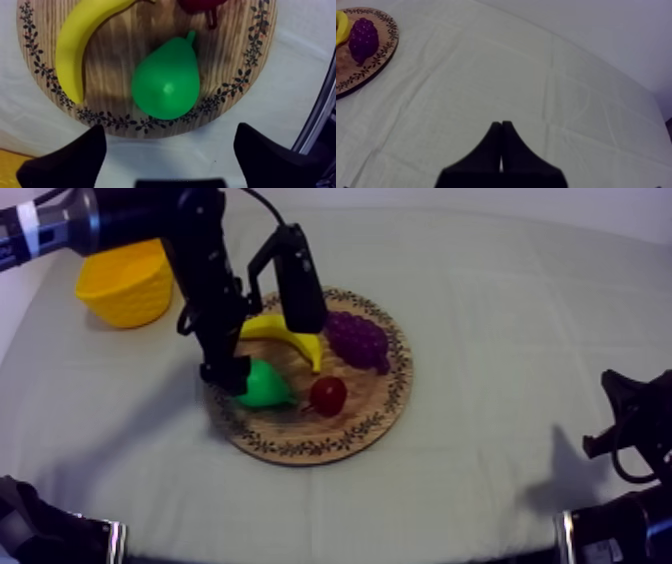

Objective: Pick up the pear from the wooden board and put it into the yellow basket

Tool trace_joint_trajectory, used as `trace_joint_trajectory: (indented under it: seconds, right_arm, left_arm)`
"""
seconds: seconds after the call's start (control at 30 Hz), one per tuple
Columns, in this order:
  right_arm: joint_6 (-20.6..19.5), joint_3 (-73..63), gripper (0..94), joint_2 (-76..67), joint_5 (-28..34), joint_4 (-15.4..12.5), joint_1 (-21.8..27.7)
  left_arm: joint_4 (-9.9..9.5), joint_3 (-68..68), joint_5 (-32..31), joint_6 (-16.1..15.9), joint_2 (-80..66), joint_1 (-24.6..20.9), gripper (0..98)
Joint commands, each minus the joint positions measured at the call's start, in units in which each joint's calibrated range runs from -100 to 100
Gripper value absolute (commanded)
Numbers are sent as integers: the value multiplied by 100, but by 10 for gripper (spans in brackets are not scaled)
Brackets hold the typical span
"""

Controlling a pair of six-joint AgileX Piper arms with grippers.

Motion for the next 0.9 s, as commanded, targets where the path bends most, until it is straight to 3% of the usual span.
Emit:
trace_joint_trajectory:
  seconds: [0.0,0.7,0.87]
  right_arm:
    - [1,-2,4,-3,2,1,-3]
    - [1,-2,4,-3,2,1,-3]
    - [1,-2,4,-3,2,1,-3]
  left_arm:
    - [27,34,-105,-1,153,-18,966]
    - [108,-51,-679,-11,1529,-98,959]
    - [122,-63,-950,71,1568,-32,838]
